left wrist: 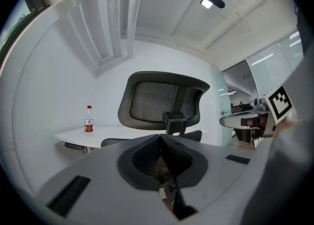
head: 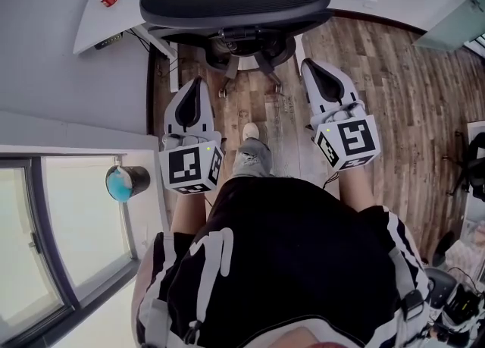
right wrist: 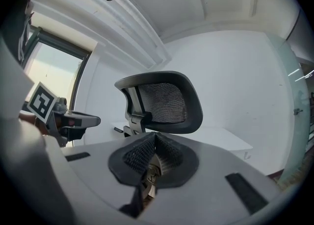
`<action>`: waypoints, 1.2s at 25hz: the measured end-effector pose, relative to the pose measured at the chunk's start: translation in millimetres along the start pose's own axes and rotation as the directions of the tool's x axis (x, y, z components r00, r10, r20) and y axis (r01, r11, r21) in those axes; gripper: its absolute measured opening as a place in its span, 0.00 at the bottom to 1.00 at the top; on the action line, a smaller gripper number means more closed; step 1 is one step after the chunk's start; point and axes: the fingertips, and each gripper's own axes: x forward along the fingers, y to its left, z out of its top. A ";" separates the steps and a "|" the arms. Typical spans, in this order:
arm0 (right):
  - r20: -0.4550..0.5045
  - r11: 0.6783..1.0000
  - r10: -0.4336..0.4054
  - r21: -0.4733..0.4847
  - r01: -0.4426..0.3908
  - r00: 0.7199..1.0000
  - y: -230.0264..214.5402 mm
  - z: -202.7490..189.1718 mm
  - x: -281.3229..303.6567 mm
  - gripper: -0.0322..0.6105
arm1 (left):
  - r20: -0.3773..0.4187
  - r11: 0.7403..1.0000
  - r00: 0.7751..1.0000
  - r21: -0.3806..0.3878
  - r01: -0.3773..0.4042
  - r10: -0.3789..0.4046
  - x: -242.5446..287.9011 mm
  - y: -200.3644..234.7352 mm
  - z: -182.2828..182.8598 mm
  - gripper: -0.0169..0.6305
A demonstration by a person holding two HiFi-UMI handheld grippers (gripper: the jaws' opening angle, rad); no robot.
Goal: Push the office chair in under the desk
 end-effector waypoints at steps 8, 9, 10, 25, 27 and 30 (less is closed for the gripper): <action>0.019 1.000 -0.012 -0.009 0.012 1.000 3.4 4.6 -3.3 0.06 | -0.036 1.000 0.999 0.010 0.006 -0.005 0.2 -3.1 -11.0 0.04; 0.018 1.000 -0.012 -0.013 0.013 1.000 3.8 5.3 -3.5 0.06 | -0.034 1.000 0.999 0.010 0.006 -0.005 -0.3 -3.1 -10.1 0.04; 0.015 1.000 -0.012 -0.018 0.013 1.000 4.6 5.7 -3.3 0.06 | -0.032 1.000 0.999 0.009 0.005 -0.004 -1.1 -2.7 -9.0 0.04; 0.000 0.999 -0.006 -0.052 0.006 1.000 10.3 7.6 0.4 0.06 | -0.021 0.999 1.000 0.042 -0.006 0.007 -2.7 7.8 -1.6 0.04; 0.002 0.999 -0.004 -0.050 0.004 1.000 11.2 7.4 0.9 0.06 | -0.022 0.999 1.000 0.042 -0.006 0.007 -2.6 8.0 -2.2 0.04; 0.003 0.999 -0.001 -0.053 0.001 1.000 12.8 7.9 -0.4 0.06 | -0.030 0.999 1.000 0.039 0.002 0.000 -3.0 6.6 -4.4 0.04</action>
